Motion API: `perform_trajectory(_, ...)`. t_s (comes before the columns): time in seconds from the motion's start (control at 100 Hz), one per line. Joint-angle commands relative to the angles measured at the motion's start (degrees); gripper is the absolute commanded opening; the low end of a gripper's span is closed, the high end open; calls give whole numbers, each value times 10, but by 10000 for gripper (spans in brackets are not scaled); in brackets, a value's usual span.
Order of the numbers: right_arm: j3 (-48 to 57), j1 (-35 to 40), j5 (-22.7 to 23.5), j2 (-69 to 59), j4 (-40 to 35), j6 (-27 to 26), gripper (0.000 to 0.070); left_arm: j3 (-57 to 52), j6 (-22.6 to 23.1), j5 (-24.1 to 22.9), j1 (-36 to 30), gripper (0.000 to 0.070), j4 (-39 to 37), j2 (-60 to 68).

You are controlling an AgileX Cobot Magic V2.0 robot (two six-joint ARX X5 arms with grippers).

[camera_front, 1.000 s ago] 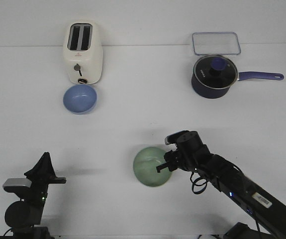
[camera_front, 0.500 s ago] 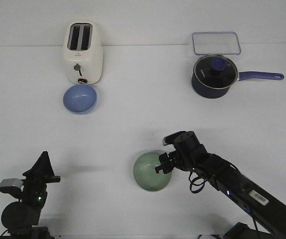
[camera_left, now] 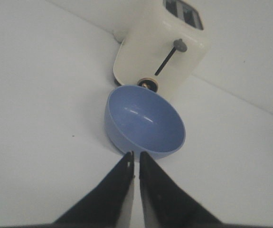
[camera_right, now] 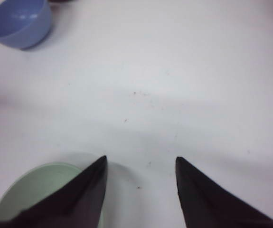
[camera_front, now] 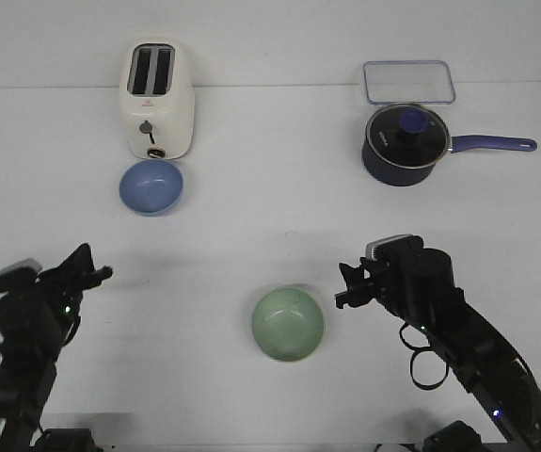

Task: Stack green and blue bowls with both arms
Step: 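Reach the left gripper to the light blue bowl and grasp its rim, then lift the blue bowl with the left gripper and lower it into the green bowl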

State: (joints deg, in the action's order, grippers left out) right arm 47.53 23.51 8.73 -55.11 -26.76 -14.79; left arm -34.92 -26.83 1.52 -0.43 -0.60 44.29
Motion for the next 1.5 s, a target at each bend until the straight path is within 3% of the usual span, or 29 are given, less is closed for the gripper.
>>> perform_trajectory(0.0,9,0,-2,-3,-4,12,292,-45,24,7,1,18,-5,104)
perform_trajectory(0.06,9,-1,-2,-4,-11,12,291,-85,30,9,1,74,-9,177)
perform_trajectory(0.17,9,-1,-2,-4,-17,14,290,-151,37,16,1,382,-12,295)
perform_trajectory(0.22,9,-1,-2,-4,-17,14,290,-180,37,16,1,473,-12,343)
perform_trajectory(0.44,9,-1,-2,-4,-21,16,290,-292,38,18,3,481,-10,517)
perform_trajectory(0.65,9,-1,-4,-4,-23,16,289,-365,38,22,4,433,21,611)
perform_trajectory(0.7,9,-1,-12,-4,-26,16,289,-370,38,22,4,313,25,618)
perform_trajectory(0.78,8,-2,-34,-4,-34,16,289,-370,38,22,4,4,28,618)
perform_trajectory(0.99,-6,-31,-104,-4,-29,32,289,-370,45,50,4,12,56,585)
perform_trajectory(1.18,-80,-80,-101,15,25,22,287,-370,84,125,-2,12,124,489)
perform_trajectory(1.27,-100,-98,-99,20,25,22,287,-367,102,140,-17,12,162,440)
perform_trajectory(1.49,-104,-113,-85,22,42,22,287,-286,110,197,-114,12,185,308)
